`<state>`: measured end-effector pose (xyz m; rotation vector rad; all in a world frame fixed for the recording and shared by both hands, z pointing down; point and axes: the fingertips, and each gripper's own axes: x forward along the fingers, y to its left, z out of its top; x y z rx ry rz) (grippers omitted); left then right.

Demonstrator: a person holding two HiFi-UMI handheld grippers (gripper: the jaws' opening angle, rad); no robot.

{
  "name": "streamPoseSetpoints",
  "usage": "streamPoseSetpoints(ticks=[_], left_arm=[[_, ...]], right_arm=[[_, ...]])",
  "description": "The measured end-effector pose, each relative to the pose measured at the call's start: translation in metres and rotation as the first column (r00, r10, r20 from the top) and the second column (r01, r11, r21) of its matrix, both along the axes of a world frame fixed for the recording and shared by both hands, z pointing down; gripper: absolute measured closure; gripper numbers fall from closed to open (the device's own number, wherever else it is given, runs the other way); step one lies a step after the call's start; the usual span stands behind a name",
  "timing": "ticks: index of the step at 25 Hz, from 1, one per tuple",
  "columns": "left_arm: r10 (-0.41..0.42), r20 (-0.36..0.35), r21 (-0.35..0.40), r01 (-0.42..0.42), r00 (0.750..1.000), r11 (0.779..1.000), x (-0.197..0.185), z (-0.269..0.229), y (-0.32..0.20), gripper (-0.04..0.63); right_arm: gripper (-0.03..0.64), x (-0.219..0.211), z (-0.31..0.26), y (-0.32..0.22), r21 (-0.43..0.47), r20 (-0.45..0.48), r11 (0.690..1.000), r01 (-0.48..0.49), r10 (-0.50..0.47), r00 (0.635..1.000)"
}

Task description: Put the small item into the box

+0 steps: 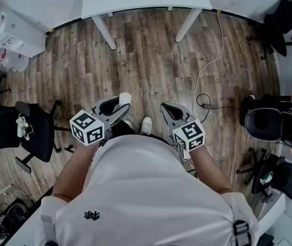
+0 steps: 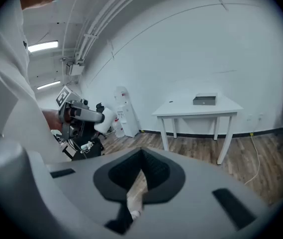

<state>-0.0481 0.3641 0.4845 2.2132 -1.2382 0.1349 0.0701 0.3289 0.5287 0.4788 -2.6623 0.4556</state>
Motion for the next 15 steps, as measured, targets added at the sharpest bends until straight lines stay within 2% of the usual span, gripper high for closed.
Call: streamPoseSetpoints(ticks=[6,15], left_arm=[[-0.016,-0.033,-0.006,0.016,0.999,1.0,-0.013,0.004,-0.023,0.426],[0.118,-0.088,0.015,-0.117,0.989,0.993,-0.08,-0.009,-0.105,0.426]], right_arm=[[0.611,-0.009,0.001,-0.021,0.016,-0.025,1.0,0.004,-0.004,1.0],[0.607,-0.076,-0.023,-0.089,0.024,-0.025,0.991,-0.131,0.132,0.991]])
